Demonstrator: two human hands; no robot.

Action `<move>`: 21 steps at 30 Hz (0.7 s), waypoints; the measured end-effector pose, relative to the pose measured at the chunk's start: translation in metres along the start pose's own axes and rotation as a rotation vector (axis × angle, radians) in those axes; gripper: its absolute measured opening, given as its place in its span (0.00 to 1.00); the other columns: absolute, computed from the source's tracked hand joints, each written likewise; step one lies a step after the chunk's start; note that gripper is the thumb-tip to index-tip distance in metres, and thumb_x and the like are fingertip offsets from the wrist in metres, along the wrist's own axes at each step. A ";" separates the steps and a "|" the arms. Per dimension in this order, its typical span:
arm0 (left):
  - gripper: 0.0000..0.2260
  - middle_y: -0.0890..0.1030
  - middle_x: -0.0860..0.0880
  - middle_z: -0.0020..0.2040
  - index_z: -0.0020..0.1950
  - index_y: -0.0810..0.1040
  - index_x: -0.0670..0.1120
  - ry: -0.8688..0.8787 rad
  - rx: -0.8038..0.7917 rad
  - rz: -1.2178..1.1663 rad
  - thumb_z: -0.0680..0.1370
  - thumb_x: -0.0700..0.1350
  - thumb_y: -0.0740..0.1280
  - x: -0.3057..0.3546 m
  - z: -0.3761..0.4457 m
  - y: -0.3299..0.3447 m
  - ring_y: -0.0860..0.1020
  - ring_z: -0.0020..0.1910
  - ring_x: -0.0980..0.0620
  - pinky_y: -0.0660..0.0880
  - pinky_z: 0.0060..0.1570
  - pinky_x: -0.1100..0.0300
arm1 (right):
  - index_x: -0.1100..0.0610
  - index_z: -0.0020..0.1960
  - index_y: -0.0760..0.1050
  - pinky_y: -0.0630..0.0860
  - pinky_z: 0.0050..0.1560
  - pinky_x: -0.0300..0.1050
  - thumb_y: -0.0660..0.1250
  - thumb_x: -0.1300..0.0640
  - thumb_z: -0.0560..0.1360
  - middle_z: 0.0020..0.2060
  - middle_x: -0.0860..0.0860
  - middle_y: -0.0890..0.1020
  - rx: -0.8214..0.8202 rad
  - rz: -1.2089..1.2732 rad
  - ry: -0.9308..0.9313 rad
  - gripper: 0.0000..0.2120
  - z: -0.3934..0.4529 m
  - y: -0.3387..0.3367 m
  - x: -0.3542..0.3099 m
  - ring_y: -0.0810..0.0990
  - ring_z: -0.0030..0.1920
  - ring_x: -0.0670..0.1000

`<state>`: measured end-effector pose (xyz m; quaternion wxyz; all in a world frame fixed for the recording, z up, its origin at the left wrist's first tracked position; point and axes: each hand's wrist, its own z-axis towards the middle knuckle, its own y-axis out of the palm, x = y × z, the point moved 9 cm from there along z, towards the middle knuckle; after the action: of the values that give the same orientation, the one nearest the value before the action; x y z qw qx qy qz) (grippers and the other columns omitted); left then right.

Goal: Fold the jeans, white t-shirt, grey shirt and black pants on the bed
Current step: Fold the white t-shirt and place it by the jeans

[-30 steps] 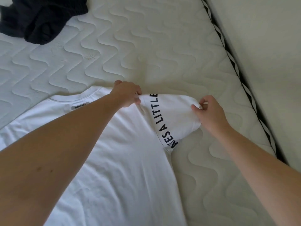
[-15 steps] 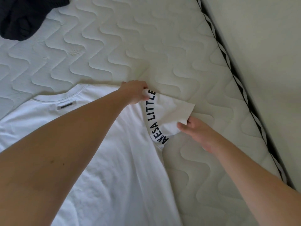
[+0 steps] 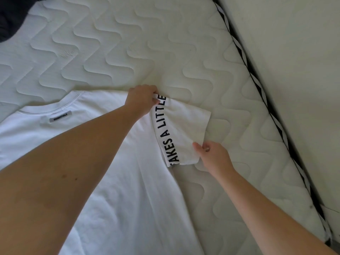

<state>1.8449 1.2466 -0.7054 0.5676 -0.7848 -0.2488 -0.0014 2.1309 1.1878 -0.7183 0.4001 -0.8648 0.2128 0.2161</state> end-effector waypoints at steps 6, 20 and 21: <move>0.23 0.75 0.47 0.64 0.68 0.73 0.50 0.144 -0.156 0.120 0.78 0.61 0.64 0.039 0.003 0.017 0.69 0.67 0.44 0.61 0.66 0.49 | 0.55 0.32 0.70 0.64 0.31 0.44 0.68 0.37 0.73 0.24 0.47 0.72 -0.045 0.004 0.077 0.24 -0.009 0.013 0.015 0.72 0.29 0.48; 0.14 0.77 0.49 0.60 0.62 0.75 0.52 0.270 -0.177 0.080 0.80 0.56 0.63 0.118 -0.005 0.048 0.72 0.63 0.46 0.61 0.64 0.50 | 0.51 0.43 0.71 0.73 0.30 0.40 0.70 0.44 0.72 0.35 0.48 0.83 -0.041 0.068 0.244 0.12 -0.035 0.020 0.028 0.81 0.25 0.48; 0.14 0.76 0.49 0.61 0.64 0.75 0.52 0.291 -0.181 0.113 0.80 0.55 0.63 0.124 -0.007 0.051 0.71 0.63 0.46 0.61 0.65 0.50 | 0.50 0.42 0.72 0.76 0.35 0.42 0.69 0.41 0.72 0.35 0.47 0.83 -0.033 -0.022 0.223 0.13 -0.036 0.019 0.028 0.82 0.29 0.49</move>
<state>1.9757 1.2768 -0.7133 0.5238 -0.8369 -0.1185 -0.1056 2.1509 1.1433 -0.7236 0.3620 -0.8923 0.2429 0.1175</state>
